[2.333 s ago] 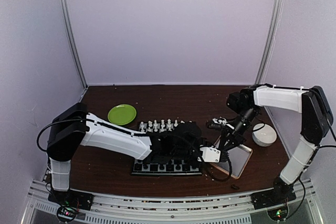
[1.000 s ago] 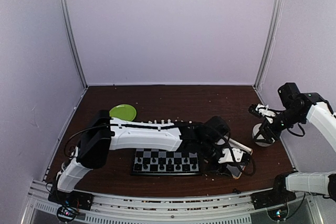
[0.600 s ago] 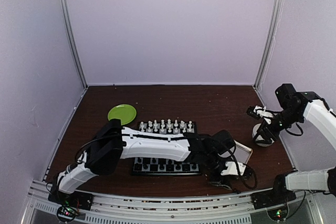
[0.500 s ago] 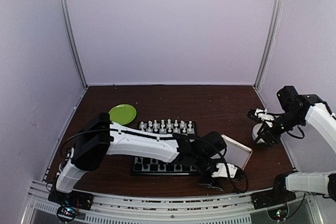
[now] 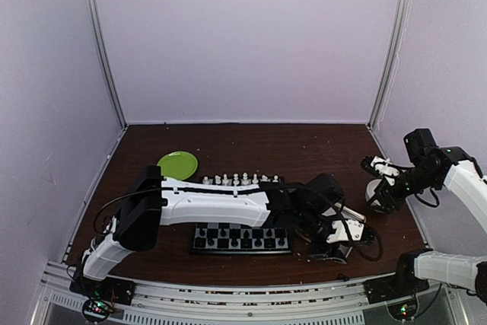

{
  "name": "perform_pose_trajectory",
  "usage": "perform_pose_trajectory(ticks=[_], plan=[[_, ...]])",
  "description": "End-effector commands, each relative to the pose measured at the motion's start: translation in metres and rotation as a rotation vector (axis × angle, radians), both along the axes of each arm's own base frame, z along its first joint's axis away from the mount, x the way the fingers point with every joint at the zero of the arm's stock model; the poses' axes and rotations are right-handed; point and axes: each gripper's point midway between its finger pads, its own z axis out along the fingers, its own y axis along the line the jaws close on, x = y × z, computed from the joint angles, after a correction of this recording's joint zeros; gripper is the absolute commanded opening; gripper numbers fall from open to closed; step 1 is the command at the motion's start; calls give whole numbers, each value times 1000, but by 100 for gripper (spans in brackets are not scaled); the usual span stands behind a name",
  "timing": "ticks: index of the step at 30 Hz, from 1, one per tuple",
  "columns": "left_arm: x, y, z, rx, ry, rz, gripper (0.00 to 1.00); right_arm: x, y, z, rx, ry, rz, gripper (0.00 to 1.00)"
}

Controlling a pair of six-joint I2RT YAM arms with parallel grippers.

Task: Set up the chess pieces on the board
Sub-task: Pick up the bishop at the corner of the board.

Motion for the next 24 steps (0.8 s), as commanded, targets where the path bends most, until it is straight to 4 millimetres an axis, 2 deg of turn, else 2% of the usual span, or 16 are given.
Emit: perform_pose_trajectory(ticks=[1,3,4,7,13,20,24], plan=[[-8,-4,-18,18,4,1,44,32,11,16,117,-77,-82,60],[-3,-2,-40,57,-27,11,44,43,15,22,154,-120,-89,60],[0,0,-57,89,-45,17,44,46,17,25,165,-130,-88,60],[7,2,-77,128,-103,21,44,50,18,36,157,-153,-82,60],[16,0,-86,166,-212,-28,44,49,21,35,129,-194,-56,60],[3,-9,-89,154,-241,-86,45,49,21,35,119,-216,-51,60],[-6,-7,-86,152,-275,-145,45,50,26,32,102,-206,-40,60]])
